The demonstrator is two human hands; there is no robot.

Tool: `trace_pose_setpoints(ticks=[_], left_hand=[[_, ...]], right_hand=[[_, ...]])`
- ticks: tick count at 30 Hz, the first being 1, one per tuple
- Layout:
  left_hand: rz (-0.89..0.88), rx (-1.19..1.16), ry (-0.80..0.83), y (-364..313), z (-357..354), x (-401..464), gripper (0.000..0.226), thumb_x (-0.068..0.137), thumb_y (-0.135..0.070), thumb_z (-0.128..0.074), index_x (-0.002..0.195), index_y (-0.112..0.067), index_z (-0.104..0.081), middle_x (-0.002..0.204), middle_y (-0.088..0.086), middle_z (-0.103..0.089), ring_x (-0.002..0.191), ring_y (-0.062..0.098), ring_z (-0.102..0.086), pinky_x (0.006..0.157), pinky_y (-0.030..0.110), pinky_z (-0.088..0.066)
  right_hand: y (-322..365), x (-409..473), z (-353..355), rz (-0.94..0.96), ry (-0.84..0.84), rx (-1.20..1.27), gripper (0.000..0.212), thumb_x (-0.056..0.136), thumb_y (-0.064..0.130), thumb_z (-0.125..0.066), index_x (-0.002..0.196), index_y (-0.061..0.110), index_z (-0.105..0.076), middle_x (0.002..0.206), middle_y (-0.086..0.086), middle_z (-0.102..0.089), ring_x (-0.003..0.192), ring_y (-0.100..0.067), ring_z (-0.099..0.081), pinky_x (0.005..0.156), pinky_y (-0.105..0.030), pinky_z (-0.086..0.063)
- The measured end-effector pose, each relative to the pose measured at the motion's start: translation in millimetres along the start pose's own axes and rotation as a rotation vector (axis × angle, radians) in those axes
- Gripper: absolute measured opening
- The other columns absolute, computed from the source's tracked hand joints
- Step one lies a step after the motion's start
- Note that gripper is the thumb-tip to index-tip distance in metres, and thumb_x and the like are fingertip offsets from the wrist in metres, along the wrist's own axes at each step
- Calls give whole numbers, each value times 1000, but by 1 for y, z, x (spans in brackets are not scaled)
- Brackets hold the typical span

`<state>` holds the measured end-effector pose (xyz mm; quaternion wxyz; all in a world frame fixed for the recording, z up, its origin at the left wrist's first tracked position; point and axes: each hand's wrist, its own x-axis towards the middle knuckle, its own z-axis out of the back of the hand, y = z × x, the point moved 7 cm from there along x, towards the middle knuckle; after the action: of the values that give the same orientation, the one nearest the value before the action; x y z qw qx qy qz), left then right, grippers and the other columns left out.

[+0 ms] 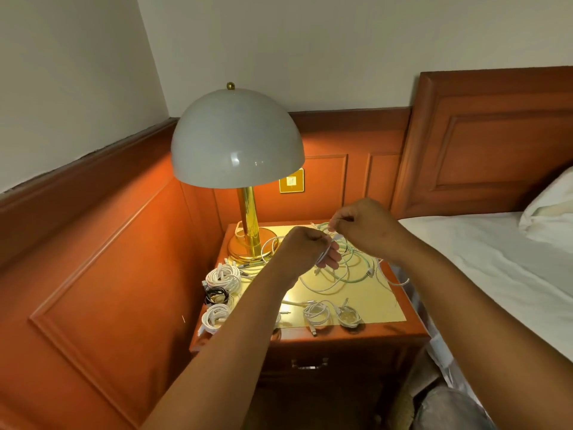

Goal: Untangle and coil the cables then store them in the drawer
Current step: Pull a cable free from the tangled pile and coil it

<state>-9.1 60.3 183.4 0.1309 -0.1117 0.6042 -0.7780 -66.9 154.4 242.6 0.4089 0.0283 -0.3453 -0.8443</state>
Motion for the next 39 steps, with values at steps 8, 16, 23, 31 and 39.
trace_pose_setpoints(ticks=[8, 16, 23, 31, 39], left_hand=[[111, -717, -207, 24, 19, 3, 31, 95, 2, -36, 87, 3, -67, 76, 12, -71, 71, 24, -69, 71, 29, -55], [156, -862, -208, 15, 29, -6, 35, 98, -2, -32, 87, 3, -64, 69, 9, -72, 61, 18, -71, 62, 23, -56], [107, -859, -159, 13, 30, -11, 28, 102, -9, -41, 94, 3, -65, 70, 6, -71, 62, 13, -69, 62, 21, -57], [42, -706, -29, 5, 29, -20, 25, 99, -7, -45, 93, 4, -65, 67, 5, -66, 54, 12, -61, 56, 19, -54], [-15, -320, 114, 6, 13, -22, 25, 99, -6, -48, 90, 1, -71, 75, 11, -67, 61, 19, -62, 64, 27, -50]], right_hand=[[-12, -45, -47, -111, -182, 214, 20, 97, 20, -54, 79, 16, -62, 67, 4, -62, 62, -7, -56, 61, -27, -43], [-47, -62, -118, -284, -20, 912, 23, 98, 1, -48, 98, 11, -68, 66, -3, -52, 50, -10, -37, 46, -24, -31], [-70, -59, -129, -391, 36, 780, 39, 96, 38, -53, 79, 4, -63, 48, 2, -34, 37, -7, -25, 37, -19, -24], [-80, -19, -98, -285, 186, 582, 23, 101, 9, -46, 96, 2, -67, 60, -1, -40, 48, -8, -33, 45, -22, -29], [-28, 34, -11, -55, -32, -222, 47, 85, 48, -67, 77, 2, -67, 73, -13, -64, 66, -25, -54, 58, -29, -35]])
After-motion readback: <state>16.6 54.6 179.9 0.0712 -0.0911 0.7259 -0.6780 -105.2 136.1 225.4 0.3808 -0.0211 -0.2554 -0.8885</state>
